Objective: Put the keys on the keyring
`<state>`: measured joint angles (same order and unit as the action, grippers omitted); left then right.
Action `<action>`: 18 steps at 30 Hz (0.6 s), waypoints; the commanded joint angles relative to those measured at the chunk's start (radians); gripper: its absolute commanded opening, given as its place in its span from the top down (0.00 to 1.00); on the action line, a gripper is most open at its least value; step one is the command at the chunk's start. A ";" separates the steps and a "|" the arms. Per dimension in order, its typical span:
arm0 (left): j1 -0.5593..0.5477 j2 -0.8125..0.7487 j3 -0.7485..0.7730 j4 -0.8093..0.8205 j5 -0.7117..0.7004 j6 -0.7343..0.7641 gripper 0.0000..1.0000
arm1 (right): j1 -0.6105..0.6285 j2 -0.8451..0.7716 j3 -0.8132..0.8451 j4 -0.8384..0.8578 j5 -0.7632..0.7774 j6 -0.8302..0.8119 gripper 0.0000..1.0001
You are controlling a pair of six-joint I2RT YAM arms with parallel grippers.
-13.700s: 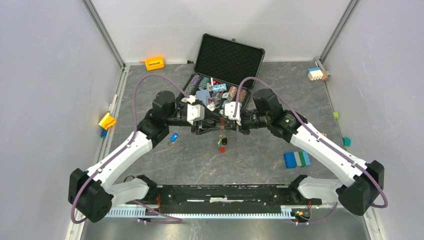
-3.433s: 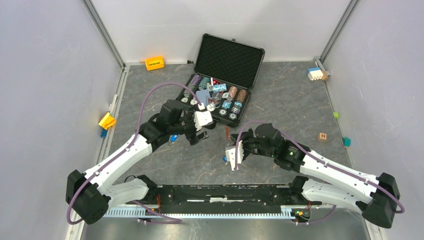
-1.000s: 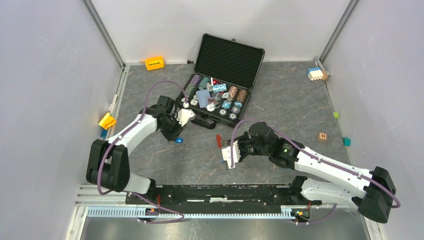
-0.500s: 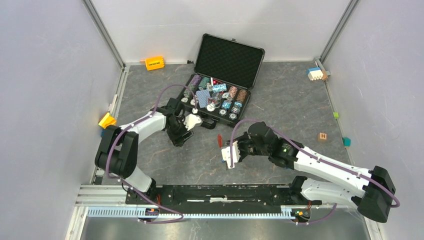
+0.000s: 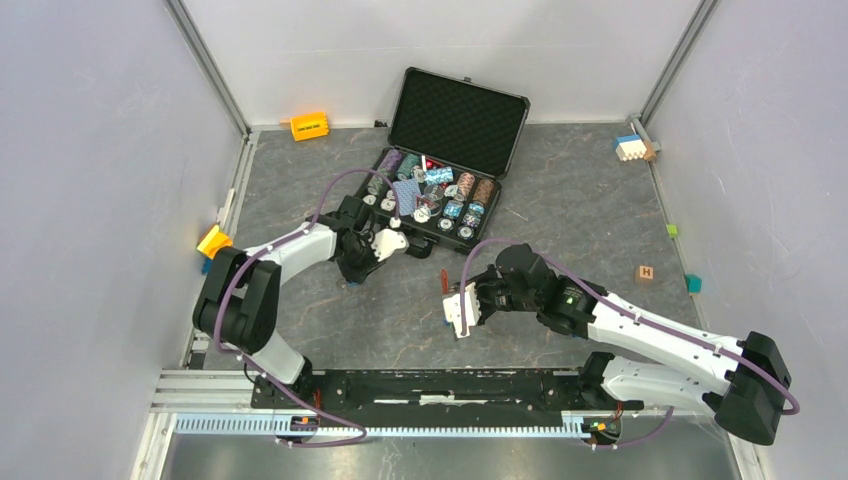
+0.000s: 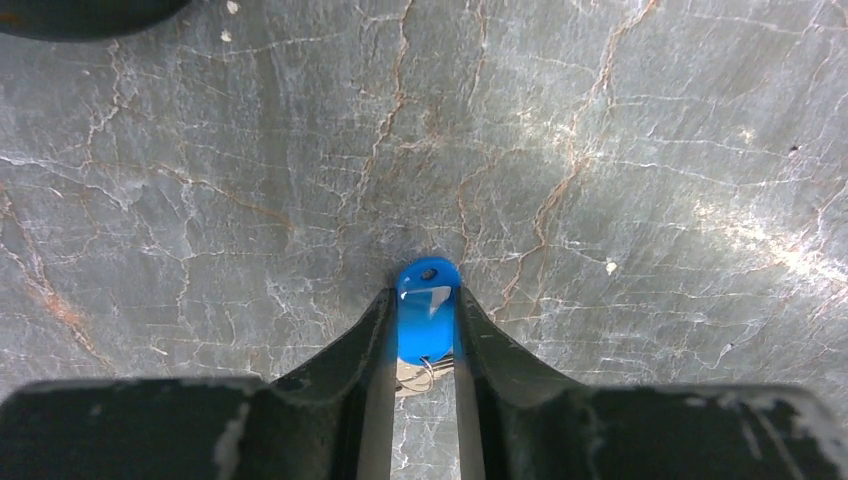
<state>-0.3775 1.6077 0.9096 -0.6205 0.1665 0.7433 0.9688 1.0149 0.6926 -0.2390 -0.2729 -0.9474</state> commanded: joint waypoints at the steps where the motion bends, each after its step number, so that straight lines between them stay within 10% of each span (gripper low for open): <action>1: -0.020 -0.029 -0.016 0.042 0.025 0.020 0.80 | 0.005 0.002 0.051 0.032 -0.013 -0.001 1.00; 14: -0.032 -0.111 0.053 -0.027 0.138 -0.071 0.90 | 0.004 0.000 0.050 0.033 -0.008 -0.002 1.00; 18: -0.027 -0.121 0.050 -0.074 0.040 -0.058 0.63 | 0.001 -0.007 0.050 0.031 -0.013 -0.002 1.00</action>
<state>-0.4065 1.5208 0.9295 -0.6369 0.2428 0.7204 0.9688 1.0168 0.6968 -0.2432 -0.2726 -0.9474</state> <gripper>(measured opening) 0.248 0.010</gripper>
